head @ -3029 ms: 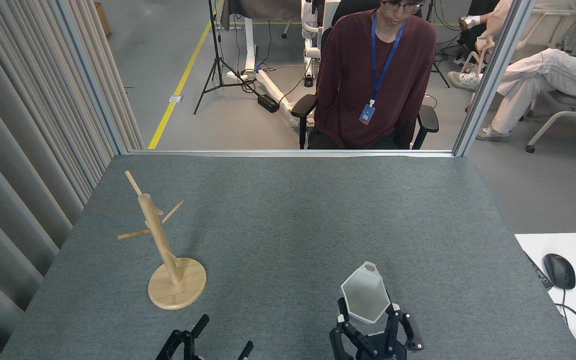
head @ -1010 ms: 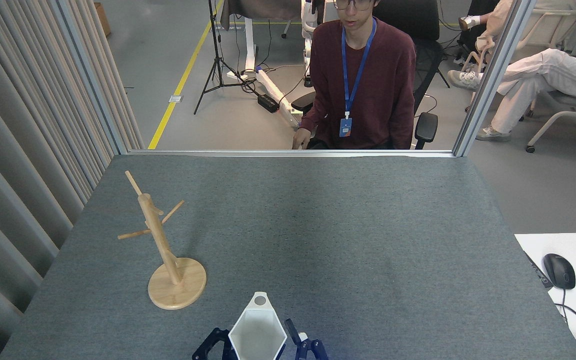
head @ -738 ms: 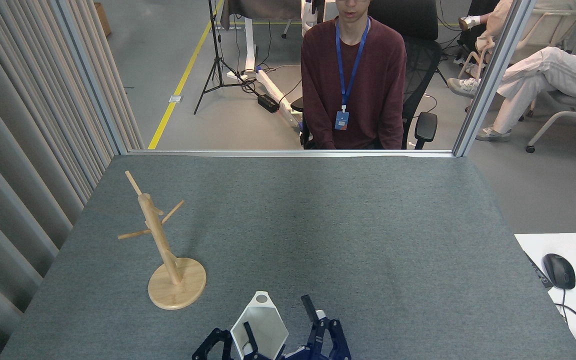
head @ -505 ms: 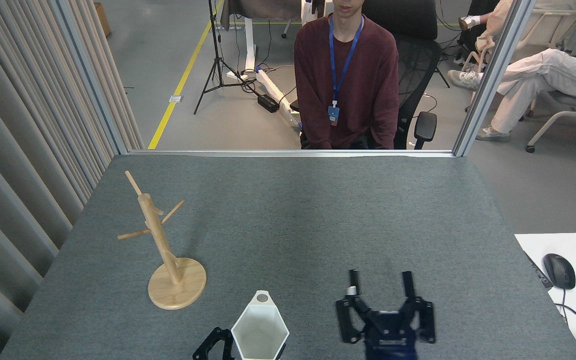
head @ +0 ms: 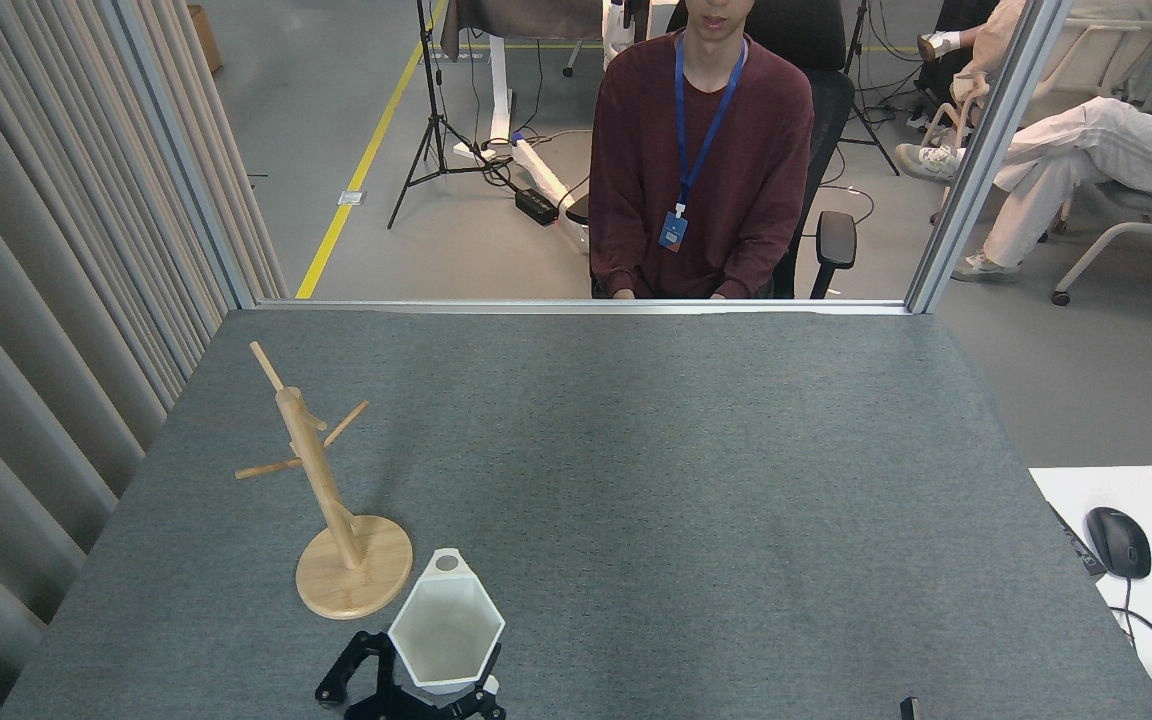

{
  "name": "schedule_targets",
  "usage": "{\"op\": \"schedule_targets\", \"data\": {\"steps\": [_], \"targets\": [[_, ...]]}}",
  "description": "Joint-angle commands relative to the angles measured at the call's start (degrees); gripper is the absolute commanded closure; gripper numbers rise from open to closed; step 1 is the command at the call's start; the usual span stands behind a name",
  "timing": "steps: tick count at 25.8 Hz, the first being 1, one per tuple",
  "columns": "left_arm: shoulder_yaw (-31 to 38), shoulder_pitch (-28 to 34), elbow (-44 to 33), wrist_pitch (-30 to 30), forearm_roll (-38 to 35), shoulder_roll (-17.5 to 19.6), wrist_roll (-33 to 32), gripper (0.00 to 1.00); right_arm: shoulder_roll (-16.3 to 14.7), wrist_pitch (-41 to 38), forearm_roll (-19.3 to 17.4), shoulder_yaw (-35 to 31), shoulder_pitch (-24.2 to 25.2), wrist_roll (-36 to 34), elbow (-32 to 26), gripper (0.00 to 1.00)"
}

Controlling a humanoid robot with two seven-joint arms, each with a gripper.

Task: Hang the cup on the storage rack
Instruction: 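Carry the cup with the left gripper to the wooden stand's peg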

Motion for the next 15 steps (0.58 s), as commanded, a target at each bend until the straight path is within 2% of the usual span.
{"op": "schedule_targets", "data": {"steps": [1,8,12,15], "targets": [[5.8,0.3,-0.1,0.2,0.2,0.1,0.1,0.65,-0.5,-4.4,-0.1,-3.1,0.7,-0.8,0.4,0.01],[17.8,0.4,-0.2,0.4,0.2,0.0,0.3,0.66,-0.7,-5.6,-0.1,-3.8,0.4,-0.7,0.5,0.01],[21.3,-2.1,0.3,7.0,-1.5,-0.1,-2.0,0.68,-0.7,-5.5,0.2,-3.7,0.1,-0.7,0.7,0.01],[22.8,-4.0,0.5,9.8,-7.7,-0.2,-3.9,0.66,-0.6,-5.5,0.2,-3.7,0.0,-0.7,1.0,0.01]]}}
